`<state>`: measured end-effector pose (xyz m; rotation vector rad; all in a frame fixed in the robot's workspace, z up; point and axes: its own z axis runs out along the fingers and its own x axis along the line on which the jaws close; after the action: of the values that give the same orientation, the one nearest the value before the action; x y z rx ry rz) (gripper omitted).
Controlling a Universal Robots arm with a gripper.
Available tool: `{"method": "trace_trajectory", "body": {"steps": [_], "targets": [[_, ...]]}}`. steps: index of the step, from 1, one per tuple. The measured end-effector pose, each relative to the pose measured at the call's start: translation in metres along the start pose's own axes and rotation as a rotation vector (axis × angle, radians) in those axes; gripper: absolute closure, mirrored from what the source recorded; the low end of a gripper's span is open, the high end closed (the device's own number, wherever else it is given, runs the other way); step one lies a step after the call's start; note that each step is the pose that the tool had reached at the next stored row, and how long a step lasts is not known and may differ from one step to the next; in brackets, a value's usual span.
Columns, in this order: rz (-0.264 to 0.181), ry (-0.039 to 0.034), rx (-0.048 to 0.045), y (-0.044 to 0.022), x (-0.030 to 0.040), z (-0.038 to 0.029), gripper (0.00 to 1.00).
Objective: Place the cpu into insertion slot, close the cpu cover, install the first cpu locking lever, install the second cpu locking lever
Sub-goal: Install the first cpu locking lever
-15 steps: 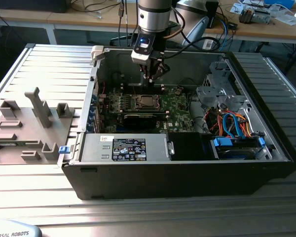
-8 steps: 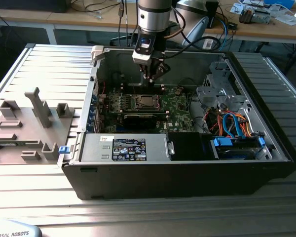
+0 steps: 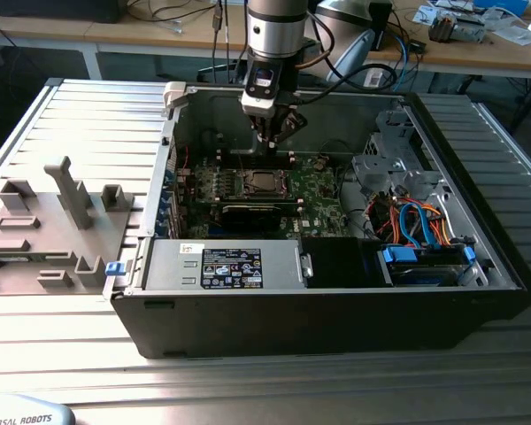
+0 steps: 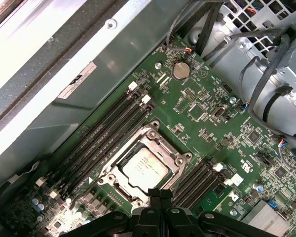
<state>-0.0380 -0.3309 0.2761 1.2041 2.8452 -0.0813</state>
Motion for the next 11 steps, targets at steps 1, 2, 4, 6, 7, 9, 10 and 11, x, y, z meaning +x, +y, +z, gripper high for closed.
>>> {"method": "trace_trajectory", "body": {"steps": [1,2,4,6,7,9,10,11], "targets": [[-0.005,-0.0003,-0.0002,0.0,0.0,0.0,0.89],[-0.008,-0.0005,-0.0002,0.0,0.0,0.0,0.89],[-0.015,-0.0011,-0.0002,0.0,0.0,0.0,0.89],[-0.025,-0.0018,-0.0006,0.0,0.0,0.0,0.89],[-0.028,-0.0019,-0.0007,0.0,0.0,0.0,0.89],[-0.037,-0.0025,-0.0011,0.0,0.0,0.0,0.89],[-0.039,-0.0027,-0.0012,0.0,0.0,0.0,0.89],[-0.043,-0.003,-0.0012,0.0,0.0,0.0,0.89]]}}
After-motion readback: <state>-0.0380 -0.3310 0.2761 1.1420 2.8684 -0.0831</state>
